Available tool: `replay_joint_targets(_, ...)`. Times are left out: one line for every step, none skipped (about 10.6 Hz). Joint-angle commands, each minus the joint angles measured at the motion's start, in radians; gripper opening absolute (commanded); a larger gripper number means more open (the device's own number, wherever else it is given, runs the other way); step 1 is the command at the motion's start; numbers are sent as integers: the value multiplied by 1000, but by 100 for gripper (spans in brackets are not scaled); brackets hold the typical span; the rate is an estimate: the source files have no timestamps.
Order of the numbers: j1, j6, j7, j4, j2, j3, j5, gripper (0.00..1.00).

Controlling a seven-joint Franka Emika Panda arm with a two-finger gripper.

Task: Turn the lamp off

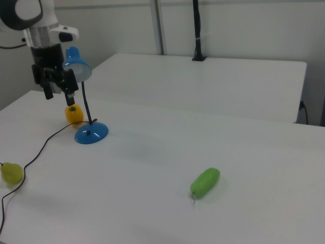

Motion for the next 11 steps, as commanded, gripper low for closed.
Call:
replay_joint_targets(-136, -37, 13, 18, -23, 18, 28, 100)
replay_joint_targets(-153, -8, -16, 18, -26, 18, 55, 100)
replay_joint_targets(-164, 32, -64, 15, -30, 18, 66, 100)
replay_joint_targets(-167, 76, -140, 9, -27, 17, 88, 100)
replay_joint_targets(-166, 128, -206, -5, -29, 15, 94, 100)
replay_joint_targets(-149, 174, -228, -30, -32, 8, 82, 100)
replay_joint_targets(-107, 187, -227, -31, -32, -17, 76, 100)
replay_joint_targets(-62, 187, -236, -34, -32, -67, 76, 100)
replay_joint_targets(-24, 190, -238, -34, -37, -104, 76, 100)
replay_joint_targets(-17, 190, -238, -34, -34, -109, 77, 100)
replay_joint_targets(-19, 190, -238, -34, -32, -106, 77, 100)
